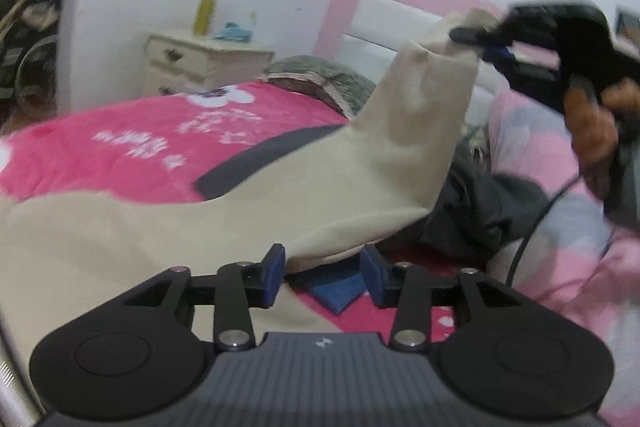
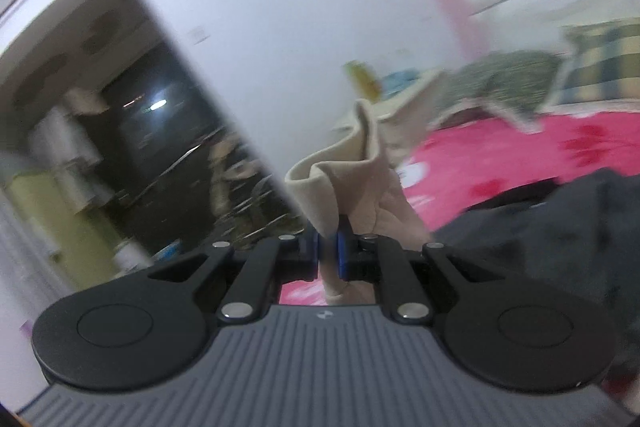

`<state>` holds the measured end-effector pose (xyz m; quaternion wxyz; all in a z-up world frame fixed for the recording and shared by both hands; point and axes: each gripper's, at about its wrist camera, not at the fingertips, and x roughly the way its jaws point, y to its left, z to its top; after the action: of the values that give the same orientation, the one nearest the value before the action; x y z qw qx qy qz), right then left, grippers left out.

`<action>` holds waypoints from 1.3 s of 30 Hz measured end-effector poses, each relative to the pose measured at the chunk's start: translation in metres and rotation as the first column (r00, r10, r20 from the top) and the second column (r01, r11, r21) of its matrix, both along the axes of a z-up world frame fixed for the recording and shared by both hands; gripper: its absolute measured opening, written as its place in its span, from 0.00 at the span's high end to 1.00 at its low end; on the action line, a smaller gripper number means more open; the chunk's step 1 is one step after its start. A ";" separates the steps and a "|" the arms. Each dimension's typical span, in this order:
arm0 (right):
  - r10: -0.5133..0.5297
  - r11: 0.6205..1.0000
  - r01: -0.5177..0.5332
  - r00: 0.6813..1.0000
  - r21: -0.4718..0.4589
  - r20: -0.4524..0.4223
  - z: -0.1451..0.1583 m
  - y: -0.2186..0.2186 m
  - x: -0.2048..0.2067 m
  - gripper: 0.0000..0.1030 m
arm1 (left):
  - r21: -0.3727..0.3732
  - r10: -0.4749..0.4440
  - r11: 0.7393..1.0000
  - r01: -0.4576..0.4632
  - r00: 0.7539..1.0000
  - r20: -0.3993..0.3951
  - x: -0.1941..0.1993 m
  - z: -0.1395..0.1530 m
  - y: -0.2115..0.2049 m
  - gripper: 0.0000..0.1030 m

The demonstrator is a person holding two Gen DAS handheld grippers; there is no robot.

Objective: Fold clothes
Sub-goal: 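Carry the sleeve across the jacket body toward the zipper with the right gripper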

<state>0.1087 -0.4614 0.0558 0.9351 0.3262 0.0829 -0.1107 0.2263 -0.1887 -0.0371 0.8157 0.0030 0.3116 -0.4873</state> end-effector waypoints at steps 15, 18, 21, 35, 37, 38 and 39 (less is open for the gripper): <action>0.552 0.833 -0.547 0.833 0.086 -0.051 -0.004 0.176 0.057 0.93 | 0.009 0.415 0.900 -0.435 0.852 -0.319 -0.017 0.020 0.286 0.46; 0.655 0.755 -0.646 0.747 0.112 -0.113 -0.015 0.223 0.066 0.93 | -0.036 0.457 0.861 -0.508 0.802 -0.385 -0.035 0.010 0.331 0.45; 0.739 0.671 -0.733 0.649 0.113 -0.181 -0.027 0.270 0.064 0.93 | -0.080 0.457 0.832 -0.549 0.760 -0.463 -0.052 -0.003 0.362 0.45; 0.798 0.347 -0.934 0.343 -0.088 -0.495 -0.086 0.388 0.007 0.93 | -0.187 0.320 0.770 -0.610 0.623 -0.714 -0.070 -0.060 0.415 0.39; 0.786 0.288 -0.946 0.322 -0.149 -0.528 -0.089 0.390 0.001 0.93 | -0.183 0.316 0.762 -0.622 0.603 -0.732 -0.070 -0.067 0.418 0.39; 0.781 0.248 -0.953 0.303 -0.175 -0.546 -0.090 0.394 -0.005 0.93 | -0.176 0.317 0.766 -0.618 0.602 -0.733 -0.069 -0.070 0.416 0.39; 0.772 0.209 -0.957 0.289 -0.204 -0.566 -0.092 0.398 -0.011 0.93 | -0.165 0.320 0.775 -0.610 0.603 -0.730 -0.068 -0.071 0.413 0.39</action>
<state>0.0973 -0.0637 -0.0362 0.8438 -0.0675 0.3822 0.3707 0.1584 0.2247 -0.1085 0.7308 -0.4203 0.4642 -0.2717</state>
